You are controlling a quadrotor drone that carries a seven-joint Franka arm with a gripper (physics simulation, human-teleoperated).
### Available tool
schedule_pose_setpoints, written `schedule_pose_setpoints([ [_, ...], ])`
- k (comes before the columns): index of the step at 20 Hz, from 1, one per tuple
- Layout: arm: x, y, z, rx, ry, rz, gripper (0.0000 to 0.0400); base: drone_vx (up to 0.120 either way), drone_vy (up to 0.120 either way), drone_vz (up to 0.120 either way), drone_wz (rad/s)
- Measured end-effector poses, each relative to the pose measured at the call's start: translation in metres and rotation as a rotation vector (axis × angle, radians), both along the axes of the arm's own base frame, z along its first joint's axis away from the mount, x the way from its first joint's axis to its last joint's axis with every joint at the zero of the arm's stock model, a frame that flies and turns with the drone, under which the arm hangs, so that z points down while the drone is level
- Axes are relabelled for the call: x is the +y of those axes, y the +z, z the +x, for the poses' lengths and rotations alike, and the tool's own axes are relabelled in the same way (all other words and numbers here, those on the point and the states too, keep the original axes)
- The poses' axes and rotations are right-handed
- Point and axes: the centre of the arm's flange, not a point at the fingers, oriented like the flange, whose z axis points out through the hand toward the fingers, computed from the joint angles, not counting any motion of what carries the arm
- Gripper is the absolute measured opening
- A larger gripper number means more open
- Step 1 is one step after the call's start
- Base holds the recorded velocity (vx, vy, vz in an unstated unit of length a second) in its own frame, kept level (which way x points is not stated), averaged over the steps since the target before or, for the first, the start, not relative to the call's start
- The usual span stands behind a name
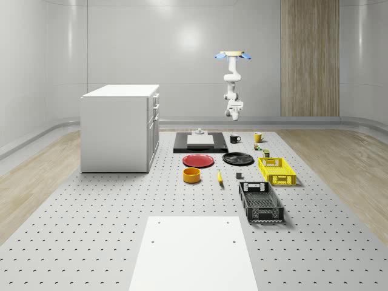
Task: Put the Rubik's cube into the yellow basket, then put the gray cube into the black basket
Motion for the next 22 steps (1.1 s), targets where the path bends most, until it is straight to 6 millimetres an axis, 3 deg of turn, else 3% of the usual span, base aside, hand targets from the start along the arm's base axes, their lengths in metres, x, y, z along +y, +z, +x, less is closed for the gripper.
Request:
schedule_pose_setpoints([
  [22,0.0017,0.0004,-0.0016,-0.017,0.0,-0.017,0.04,0.118,0.12,0.0,0.0],
])
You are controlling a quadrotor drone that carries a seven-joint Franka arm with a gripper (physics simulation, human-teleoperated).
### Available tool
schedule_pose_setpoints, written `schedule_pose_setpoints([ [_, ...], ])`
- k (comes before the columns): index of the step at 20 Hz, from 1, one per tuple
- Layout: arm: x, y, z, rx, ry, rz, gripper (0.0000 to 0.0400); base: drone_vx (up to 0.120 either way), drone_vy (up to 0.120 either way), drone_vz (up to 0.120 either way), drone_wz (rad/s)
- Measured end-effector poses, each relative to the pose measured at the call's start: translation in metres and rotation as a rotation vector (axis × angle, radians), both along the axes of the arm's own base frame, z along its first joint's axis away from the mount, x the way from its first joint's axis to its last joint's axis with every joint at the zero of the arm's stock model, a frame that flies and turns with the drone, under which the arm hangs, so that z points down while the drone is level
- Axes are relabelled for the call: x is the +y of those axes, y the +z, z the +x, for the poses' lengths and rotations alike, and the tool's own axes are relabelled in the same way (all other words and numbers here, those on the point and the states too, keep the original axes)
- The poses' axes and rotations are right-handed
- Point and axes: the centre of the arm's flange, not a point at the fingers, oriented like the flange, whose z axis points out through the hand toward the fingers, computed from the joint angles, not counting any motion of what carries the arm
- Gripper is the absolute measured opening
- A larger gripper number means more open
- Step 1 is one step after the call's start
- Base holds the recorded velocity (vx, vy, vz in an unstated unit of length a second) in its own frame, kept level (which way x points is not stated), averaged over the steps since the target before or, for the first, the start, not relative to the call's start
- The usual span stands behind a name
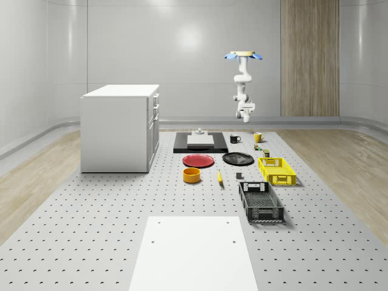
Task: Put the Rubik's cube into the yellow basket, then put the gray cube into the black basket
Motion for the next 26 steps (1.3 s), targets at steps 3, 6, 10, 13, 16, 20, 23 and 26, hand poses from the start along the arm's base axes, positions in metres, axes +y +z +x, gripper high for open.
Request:
schedule_pose_setpoints([
  [3,0.001,0.0,0.0,-0.002,0.0,-0.011,0.04,0.12,0.12,0.0,0.0],
  [6,0.003,0.0,0.0,-0.005,-0.001,-0.03,0.04,0.12,0.12,0.0,0.0],
  [10,0.008,0.0,-0.001,-0.008,-0.002,-0.076,0.04,0.12,0.05,0.0,0.0],
  [13,0.014,-0.001,-0.001,-0.01,-0.003,-0.137,0.04,0.12,0.0,0.0,0.0],
  [16,0.023,-0.003,-0.001,-0.012,-0.006,-0.238,0.04,0.12,0.0,0.0,0.0],
  [20,0.045,-0.012,-0.001,-0.014,-0.012,-0.477,0.04,0.12,0.0,0.0,0.0],
  [23,0.069,-0.03,-0.001,-0.015,-0.02,-0.779,0.04,0.12,0.0,0.0,0.0],
  [26,0.091,-0.067,0.0,-0.014,-0.031,-1.208,0.04,0.12,0.0,-0.107,0.0],
])
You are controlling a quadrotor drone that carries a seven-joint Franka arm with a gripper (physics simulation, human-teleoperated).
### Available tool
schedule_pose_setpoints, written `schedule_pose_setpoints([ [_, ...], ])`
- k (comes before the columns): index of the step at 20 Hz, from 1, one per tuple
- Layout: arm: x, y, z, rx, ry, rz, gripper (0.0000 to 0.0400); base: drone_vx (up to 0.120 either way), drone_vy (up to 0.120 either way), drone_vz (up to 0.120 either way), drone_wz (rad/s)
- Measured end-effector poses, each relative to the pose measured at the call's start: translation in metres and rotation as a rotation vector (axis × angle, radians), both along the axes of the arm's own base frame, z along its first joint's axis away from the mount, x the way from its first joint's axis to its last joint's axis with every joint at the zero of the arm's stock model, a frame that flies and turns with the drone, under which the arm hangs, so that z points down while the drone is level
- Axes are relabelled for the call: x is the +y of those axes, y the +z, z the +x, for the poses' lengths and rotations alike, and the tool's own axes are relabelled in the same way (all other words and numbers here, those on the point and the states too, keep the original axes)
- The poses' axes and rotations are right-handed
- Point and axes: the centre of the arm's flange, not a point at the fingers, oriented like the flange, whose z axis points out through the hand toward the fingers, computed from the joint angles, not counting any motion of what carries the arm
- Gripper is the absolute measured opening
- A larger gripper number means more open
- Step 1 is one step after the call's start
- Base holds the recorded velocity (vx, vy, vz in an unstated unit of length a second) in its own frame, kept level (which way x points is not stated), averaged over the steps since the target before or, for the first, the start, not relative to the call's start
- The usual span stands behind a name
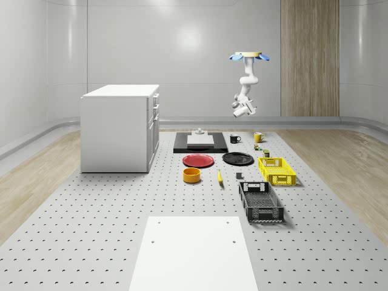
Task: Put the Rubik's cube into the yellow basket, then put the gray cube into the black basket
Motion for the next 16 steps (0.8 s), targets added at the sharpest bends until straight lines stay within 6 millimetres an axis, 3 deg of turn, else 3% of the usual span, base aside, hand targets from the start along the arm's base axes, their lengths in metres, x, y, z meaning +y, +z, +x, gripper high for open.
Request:
schedule_pose_setpoints([
  [3,0.004,-0.05,0.002,0.0,-0.019,-0.513,0.04,0.12,0.0,-0.12,0.0],
  [7,-0.024,-0.103,0.004,0.0,-0.041,-1.128,0.04,0.12,0.0,-0.12,0.0],
  [11,-0.055,-0.125,0.004,0.002,-0.053,-1.516,0.04,0.12,0.0,-0.12,0.0],
  [16,-0.077,-0.132,0.004,0.005,-0.057,-1.751,0.04,0.12,0.0,-0.12,0.0],
])
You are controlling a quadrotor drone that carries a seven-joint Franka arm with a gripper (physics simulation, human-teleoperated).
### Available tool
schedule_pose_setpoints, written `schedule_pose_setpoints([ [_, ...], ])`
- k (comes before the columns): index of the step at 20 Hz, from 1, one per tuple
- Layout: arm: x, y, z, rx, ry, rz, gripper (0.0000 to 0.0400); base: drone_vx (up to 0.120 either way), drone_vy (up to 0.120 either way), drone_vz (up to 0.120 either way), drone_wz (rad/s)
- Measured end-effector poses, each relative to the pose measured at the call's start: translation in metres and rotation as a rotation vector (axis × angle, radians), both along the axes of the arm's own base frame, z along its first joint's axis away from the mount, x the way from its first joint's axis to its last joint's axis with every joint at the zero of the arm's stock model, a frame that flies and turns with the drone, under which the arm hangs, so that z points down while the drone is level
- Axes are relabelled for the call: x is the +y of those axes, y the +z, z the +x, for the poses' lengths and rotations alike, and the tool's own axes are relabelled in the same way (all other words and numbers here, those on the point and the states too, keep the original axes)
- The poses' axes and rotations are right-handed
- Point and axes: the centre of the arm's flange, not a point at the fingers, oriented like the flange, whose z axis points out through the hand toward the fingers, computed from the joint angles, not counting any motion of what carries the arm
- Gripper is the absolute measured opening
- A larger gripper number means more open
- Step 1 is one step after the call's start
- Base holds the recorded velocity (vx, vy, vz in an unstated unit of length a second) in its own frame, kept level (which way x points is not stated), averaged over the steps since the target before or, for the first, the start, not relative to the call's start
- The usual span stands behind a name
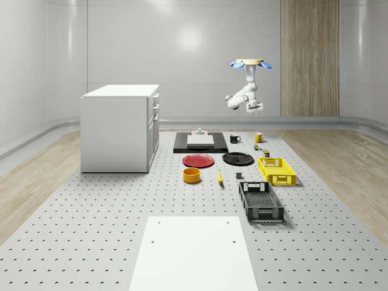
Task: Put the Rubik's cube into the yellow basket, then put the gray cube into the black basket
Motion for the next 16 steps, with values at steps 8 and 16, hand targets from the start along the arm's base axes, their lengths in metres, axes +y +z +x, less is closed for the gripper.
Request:
schedule_pose_setpoints([
  [8,-0.012,-0.002,0.0,0.004,-0.003,-0.124,0.04,0.12,-0.01,-0.12,0.0],
  [16,-0.015,-0.002,0.0,0.005,-0.004,-0.154,0.04,0.12,-0.03,-0.045,0.0],
])
